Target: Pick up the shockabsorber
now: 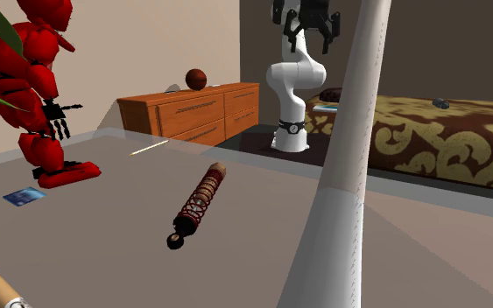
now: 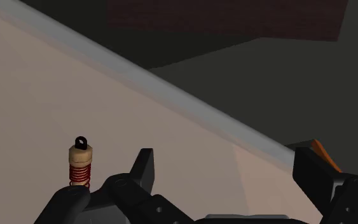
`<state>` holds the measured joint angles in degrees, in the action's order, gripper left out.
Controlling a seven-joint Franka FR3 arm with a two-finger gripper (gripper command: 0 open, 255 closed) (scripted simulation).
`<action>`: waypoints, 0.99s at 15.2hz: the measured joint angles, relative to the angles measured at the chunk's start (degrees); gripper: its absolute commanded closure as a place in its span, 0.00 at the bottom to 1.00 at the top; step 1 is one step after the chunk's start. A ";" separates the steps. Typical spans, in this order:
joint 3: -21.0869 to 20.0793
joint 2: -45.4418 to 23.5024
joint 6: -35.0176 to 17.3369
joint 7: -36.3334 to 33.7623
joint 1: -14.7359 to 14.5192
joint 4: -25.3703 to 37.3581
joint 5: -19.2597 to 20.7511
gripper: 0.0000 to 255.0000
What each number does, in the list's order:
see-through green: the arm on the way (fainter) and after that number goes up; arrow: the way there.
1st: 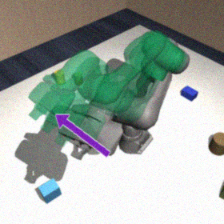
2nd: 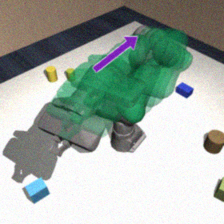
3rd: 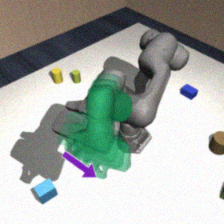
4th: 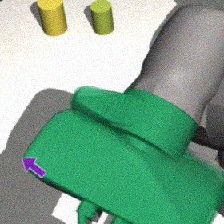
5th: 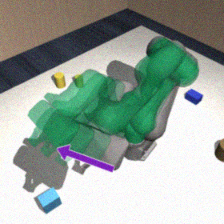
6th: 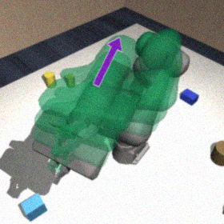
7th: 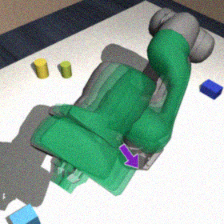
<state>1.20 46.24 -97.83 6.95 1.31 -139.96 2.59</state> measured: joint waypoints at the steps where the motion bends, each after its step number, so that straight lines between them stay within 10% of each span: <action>1: 0.00 0.00 0.00 0.00 0.00 0.00 0.00 0.00; 15: 12.00 -24.00 -17.93 11.74 1.55 5.60 -0.47 0.00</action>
<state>13.20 22.24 -115.76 18.69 2.86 -134.36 2.13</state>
